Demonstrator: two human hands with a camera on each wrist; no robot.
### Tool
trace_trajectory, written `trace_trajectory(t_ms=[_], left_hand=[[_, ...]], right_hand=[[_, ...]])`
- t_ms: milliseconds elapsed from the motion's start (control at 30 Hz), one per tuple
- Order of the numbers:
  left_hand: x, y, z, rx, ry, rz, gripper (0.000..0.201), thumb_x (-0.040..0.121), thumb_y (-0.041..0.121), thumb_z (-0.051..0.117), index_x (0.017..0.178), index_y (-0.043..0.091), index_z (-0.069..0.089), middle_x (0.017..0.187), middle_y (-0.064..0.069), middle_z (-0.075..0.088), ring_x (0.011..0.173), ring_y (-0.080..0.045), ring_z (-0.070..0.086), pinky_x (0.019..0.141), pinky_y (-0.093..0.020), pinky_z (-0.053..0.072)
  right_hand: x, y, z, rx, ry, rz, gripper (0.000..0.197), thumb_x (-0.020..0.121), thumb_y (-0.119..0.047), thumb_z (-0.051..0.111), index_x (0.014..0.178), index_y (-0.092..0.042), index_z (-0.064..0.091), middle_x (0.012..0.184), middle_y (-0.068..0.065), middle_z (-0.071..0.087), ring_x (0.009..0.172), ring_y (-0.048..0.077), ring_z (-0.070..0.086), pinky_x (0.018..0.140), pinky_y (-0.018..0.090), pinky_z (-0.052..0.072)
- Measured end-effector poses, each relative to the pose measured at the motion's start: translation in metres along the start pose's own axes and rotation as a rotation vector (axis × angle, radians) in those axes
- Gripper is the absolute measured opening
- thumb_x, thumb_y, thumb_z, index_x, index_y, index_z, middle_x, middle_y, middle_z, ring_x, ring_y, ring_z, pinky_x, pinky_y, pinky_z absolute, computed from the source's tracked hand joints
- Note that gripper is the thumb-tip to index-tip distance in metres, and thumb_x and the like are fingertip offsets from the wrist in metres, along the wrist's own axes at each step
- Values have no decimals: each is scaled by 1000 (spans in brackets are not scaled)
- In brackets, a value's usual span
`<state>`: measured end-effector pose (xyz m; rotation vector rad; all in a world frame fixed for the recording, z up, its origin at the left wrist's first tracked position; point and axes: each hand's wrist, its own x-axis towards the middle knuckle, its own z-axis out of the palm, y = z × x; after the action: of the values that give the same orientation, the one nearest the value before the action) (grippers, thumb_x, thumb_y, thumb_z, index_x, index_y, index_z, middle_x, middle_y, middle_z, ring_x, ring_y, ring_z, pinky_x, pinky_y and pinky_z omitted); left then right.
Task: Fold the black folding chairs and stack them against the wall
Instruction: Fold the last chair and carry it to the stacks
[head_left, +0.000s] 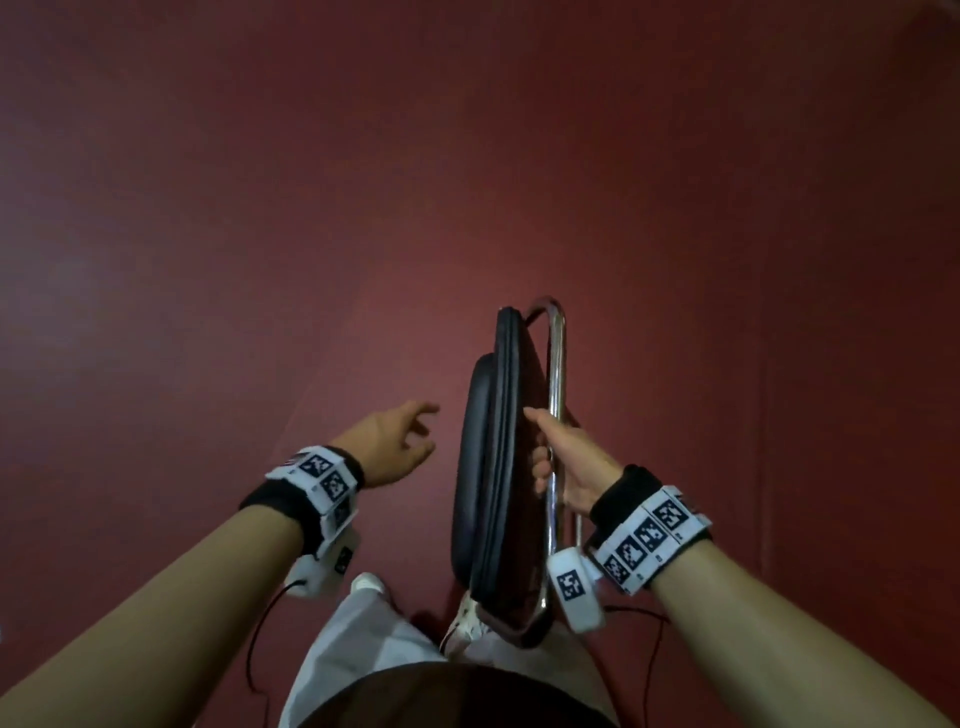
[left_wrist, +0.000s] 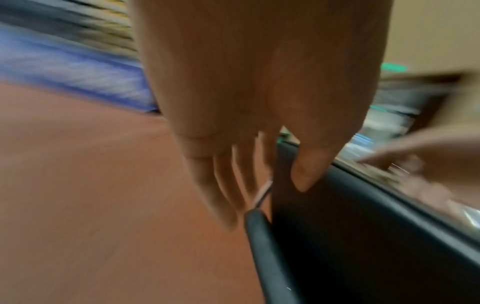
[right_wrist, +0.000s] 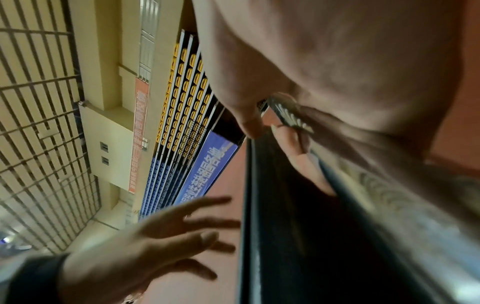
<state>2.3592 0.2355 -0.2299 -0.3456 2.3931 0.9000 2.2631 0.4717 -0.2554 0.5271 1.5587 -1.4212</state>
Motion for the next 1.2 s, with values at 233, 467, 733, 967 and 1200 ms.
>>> trace_trajectory(t_ms=[233,467,733,967,1200], left_hand=[[91,177,4,934,122,617,118,81,40,74,153,43,-19,165,-9,-16,152,-36,-8,116,-64,20],[153,281,23,1166,-330,699,95,61,82,69,141,37,45,149,0,42,145,-28,24,112,-74,9],[248,358,75,863,-793,871,44,79,62,71,87,20,63,80,2,67,75,-21,61,67,-27,48],[291,416,98,949,-838,835,71,74,89,39,106,29,63,107,-2,70,89,-21,62,83,-33,49],[320,523,118,1127,-963,868,102,54,104,28,111,30,69,98,5,73,86,-18,70,86,-38,58]], right_hand=[[-23,-11,-113,-224,71,-70,71,71,-59,76,118,-10,58,73,4,52,51,14,47,46,29,39],[-73,-12,-200,-626,30,17,64,85,-73,57,108,-14,64,74,-2,67,63,20,59,57,30,47],[-102,-43,-278,-841,82,187,40,100,-62,42,78,-31,55,77,-4,61,62,10,55,64,23,47],[-100,-67,-320,-768,157,233,54,98,-69,35,92,-22,62,76,-2,63,66,12,59,58,20,44],[-83,-60,-390,-623,208,257,101,59,-105,30,116,-28,63,92,-4,70,84,17,67,85,38,56]])
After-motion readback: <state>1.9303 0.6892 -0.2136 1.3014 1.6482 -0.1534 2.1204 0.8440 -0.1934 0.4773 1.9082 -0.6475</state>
